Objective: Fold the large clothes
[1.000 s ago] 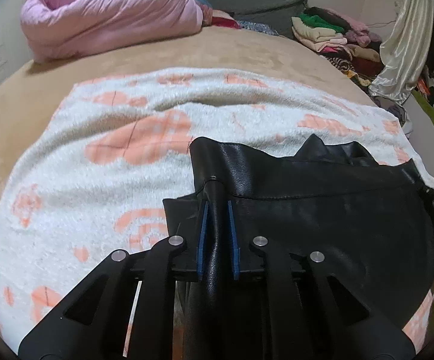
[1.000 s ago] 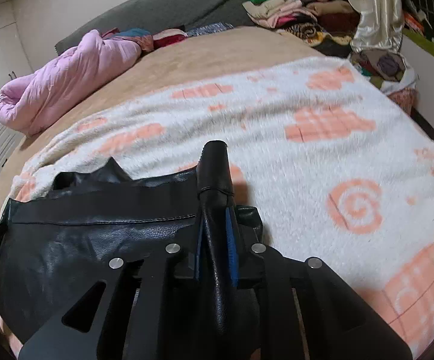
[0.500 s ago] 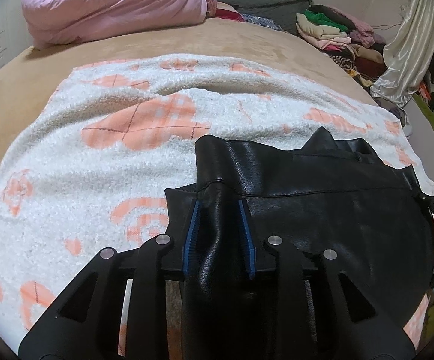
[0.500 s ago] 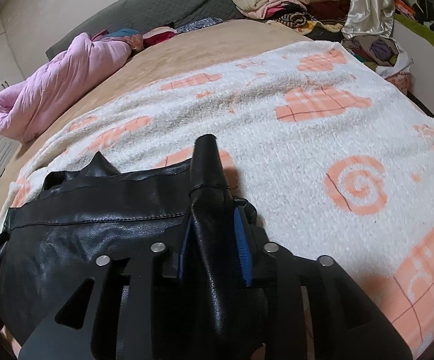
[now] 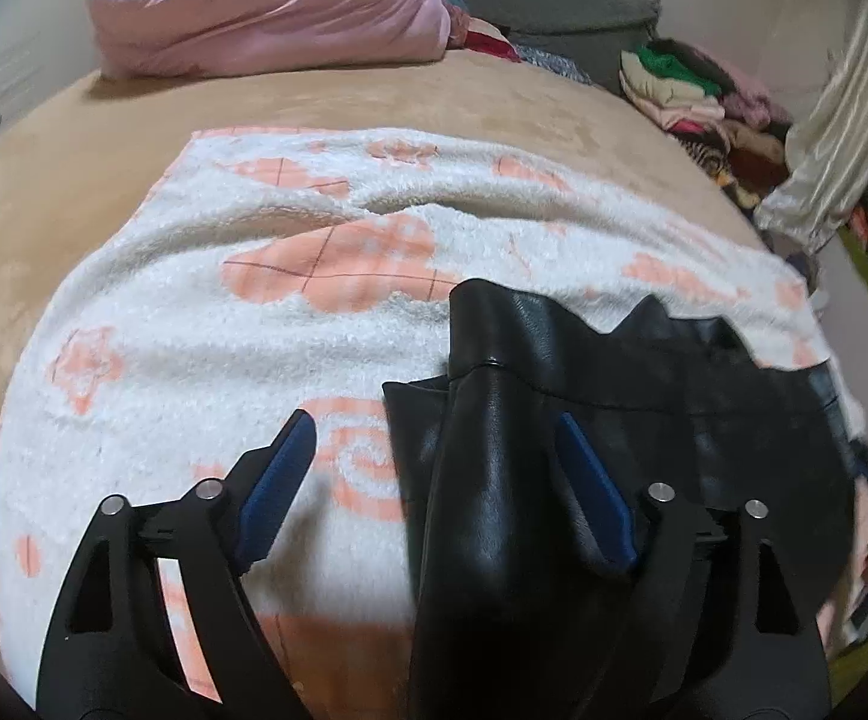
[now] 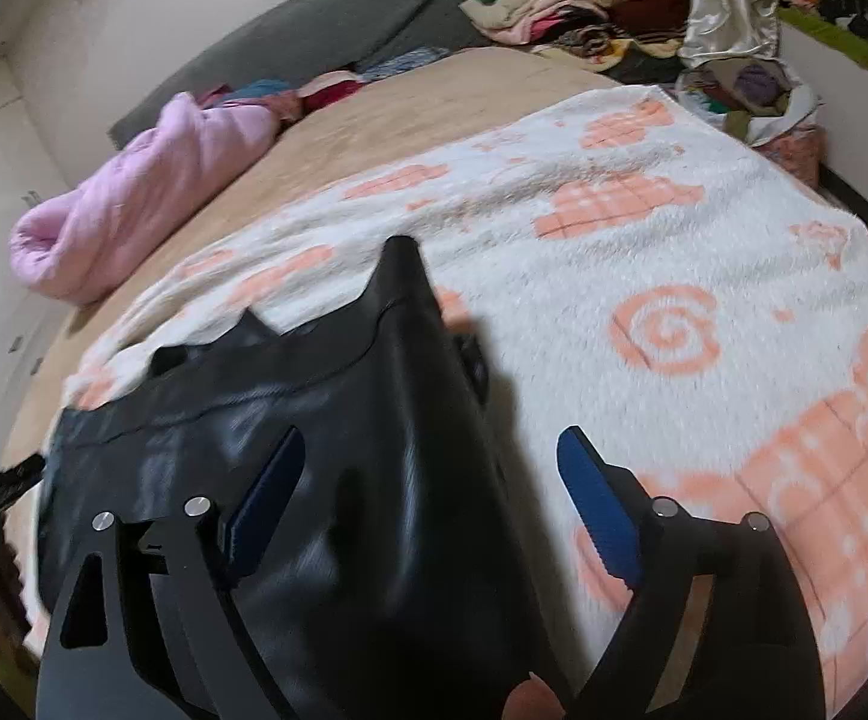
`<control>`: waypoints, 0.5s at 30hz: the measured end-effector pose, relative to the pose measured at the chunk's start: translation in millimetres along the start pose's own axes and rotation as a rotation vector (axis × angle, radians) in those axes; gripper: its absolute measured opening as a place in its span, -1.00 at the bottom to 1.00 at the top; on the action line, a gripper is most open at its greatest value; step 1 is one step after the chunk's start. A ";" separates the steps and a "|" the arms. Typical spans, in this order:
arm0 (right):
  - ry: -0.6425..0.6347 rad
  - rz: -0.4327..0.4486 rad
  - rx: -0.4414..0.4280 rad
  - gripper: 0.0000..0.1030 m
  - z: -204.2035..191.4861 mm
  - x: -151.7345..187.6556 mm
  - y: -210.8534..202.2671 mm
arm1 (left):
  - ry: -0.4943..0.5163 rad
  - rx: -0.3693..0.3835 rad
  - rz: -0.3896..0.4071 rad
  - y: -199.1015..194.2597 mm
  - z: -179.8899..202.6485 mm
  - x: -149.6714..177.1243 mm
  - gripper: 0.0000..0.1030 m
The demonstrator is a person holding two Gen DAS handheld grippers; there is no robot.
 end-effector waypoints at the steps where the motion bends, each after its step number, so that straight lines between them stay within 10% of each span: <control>1: 0.000 -0.020 -0.027 0.79 -1.1 3.5 -3.9 | -0.020 0.014 -0.001 -3.5 -0.7 0.3 0.60; 15: 0.113 -0.158 -0.169 0.66 14.0 52.9 -13.1 | -0.218 0.187 -0.149 -27.8 12.1 72.3 0.68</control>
Point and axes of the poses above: each gripper's, at about its wrist camera, not at the fingertips, and y roughly the way its jaws point, z to its right, x to its underside, the point moved 5 cm from there along y, roughly the way its jaws point, and after that the axes turned 13 degrees about z, right-handed, at the moved point
